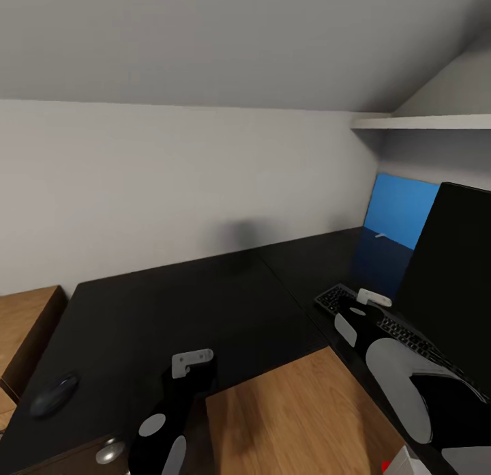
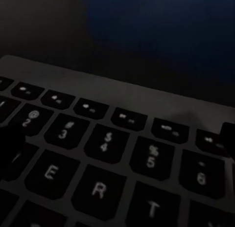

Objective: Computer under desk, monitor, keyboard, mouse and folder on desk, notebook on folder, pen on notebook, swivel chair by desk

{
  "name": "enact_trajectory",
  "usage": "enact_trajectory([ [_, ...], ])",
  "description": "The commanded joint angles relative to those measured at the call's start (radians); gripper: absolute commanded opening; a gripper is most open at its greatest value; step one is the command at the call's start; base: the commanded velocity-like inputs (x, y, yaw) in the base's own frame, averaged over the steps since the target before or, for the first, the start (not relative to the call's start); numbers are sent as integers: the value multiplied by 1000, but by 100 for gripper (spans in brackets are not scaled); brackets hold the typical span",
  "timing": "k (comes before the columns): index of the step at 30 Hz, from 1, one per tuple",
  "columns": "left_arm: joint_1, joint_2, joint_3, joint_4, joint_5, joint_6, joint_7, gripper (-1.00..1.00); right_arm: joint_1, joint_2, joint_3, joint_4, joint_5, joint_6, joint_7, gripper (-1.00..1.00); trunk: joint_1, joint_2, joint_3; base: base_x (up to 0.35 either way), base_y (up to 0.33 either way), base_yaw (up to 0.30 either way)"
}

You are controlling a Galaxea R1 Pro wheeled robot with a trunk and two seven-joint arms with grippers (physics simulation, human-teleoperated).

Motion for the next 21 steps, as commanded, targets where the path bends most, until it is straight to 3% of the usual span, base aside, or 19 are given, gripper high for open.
enact_trajectory([
  [1,-1,0,-2,-1,11,3,9,100,0,0,-19,31,-19,-9,1,100,0,0,-1,0,0,0],
  [4,-1,0,-2,-1,11,3,9,100,0,0,-25,31,-23,-7,1,100,12,-21,-11,0,0,0],
  [10,-1,1,-2,-1,11,3,9,100,0,4,-35,30,-68,-10,2,100,12,-21,-11,0,0,0],
  [21,-1,1,-2,-1,11,3,9,100,0,8,-35,32,-75,-15,2,100,12,-21,-11,0,0,0],
])
